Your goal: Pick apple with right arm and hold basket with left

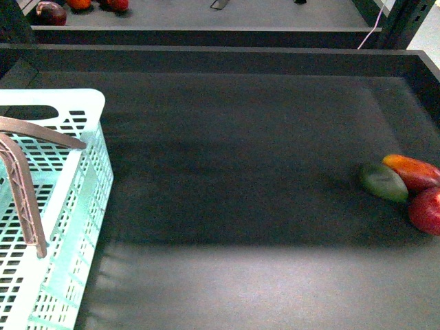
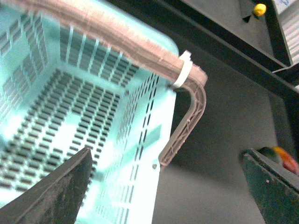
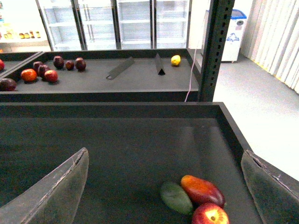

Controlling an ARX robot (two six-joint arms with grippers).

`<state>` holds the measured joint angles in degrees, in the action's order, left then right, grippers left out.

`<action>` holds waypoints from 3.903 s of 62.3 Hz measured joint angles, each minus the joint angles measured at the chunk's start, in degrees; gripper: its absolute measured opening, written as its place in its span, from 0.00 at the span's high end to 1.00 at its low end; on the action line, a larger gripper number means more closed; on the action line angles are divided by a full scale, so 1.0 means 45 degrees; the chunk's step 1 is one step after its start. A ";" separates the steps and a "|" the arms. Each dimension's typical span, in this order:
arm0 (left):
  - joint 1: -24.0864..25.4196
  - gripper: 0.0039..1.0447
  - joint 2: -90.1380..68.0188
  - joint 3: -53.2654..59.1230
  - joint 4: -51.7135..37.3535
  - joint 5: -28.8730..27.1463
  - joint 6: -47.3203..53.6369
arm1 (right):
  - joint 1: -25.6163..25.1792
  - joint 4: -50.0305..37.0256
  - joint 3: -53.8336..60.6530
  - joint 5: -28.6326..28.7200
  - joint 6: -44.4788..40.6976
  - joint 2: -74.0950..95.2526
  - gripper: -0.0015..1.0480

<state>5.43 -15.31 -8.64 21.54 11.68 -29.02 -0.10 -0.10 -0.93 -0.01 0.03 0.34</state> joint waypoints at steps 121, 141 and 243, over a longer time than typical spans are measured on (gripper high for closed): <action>-0.2769 0.85 -1.4212 -0.6071 -0.6489 -0.1384 -0.9267 | 0.0000 0.0005 0.0000 0.0000 0.0000 -0.0005 0.08; -0.6222 0.85 -1.4732 -0.8743 -0.5406 -0.1957 -0.9301 | 0.0000 0.0005 0.0000 0.0000 0.0000 -0.0005 0.08; -0.9850 0.85 -1.5693 -1.0302 -0.5090 -0.1797 -0.8009 | -0.2108 0.2875 -0.1593 -0.1389 0.0913 0.4833 0.08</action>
<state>-38.89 -85.93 -55.00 -1.37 3.60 -65.06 -9.58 12.84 -8.10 -6.26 4.14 22.09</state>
